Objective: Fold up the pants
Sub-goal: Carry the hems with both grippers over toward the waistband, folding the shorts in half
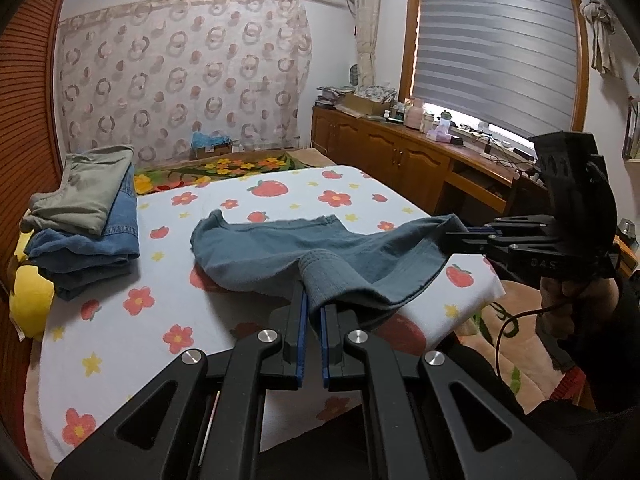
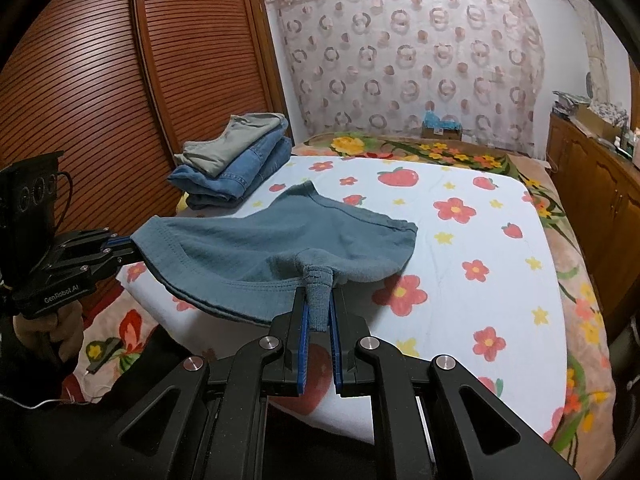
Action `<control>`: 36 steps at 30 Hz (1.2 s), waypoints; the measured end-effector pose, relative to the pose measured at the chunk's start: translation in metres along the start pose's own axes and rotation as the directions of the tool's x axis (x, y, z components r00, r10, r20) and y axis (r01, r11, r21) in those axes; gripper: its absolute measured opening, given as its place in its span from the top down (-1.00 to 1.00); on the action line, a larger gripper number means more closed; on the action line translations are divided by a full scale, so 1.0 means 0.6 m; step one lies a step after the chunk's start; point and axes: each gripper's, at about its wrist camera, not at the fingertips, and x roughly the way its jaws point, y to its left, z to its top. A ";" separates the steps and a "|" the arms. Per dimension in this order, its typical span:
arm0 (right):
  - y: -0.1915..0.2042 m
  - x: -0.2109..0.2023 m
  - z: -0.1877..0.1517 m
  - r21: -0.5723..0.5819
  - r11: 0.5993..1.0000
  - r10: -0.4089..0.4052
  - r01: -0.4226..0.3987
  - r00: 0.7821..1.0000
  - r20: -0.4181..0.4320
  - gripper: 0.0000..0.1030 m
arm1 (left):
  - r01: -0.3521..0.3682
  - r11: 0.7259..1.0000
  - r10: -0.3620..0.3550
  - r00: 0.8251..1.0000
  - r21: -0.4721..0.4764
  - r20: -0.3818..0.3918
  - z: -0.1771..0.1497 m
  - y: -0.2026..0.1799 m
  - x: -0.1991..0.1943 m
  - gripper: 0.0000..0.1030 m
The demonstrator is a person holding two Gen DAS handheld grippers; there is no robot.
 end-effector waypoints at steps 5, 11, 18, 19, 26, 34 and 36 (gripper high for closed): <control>0.002 -0.019 -0.003 -0.001 1.000 0.009 -0.009 1.000 0.024 0.82 | 0.003 1.000 -0.003 1.000 0.010 0.014 0.006 -0.009 -0.015 0.88; 0.003 -0.029 -0.002 -0.006 1.000 0.010 -0.010 0.999 0.052 0.82 | 0.006 1.000 -0.006 0.999 0.014 0.036 0.012 -0.016 -0.028 0.88; 0.009 -0.031 0.008 -0.035 0.999 0.012 -0.009 0.995 0.097 0.82 | -0.007 1.000 0.007 0.999 0.009 0.047 0.018 -0.010 -0.029 0.88; 0.007 -0.027 0.007 -0.033 0.999 0.009 -0.006 0.995 0.095 0.82 | -0.009 1.000 0.009 0.999 0.002 0.041 0.017 -0.005 -0.024 0.88; -0.012 0.006 -0.002 -0.005 1.000 -0.003 0.004 0.998 0.058 0.82 | -0.003 0.999 0.003 1.000 -0.049 -0.006 0.011 0.023 0.020 0.88; -0.028 0.059 0.035 0.018 0.999 -0.034 0.034 0.999 0.042 0.82 | -0.022 0.998 0.022 1.000 -0.063 -0.007 0.037 0.043 0.062 0.88; -0.029 0.068 0.042 0.020 0.999 -0.041 0.040 0.998 0.044 0.82 | -0.030 0.997 0.030 1.000 -0.065 -0.006 0.045 0.049 0.071 0.88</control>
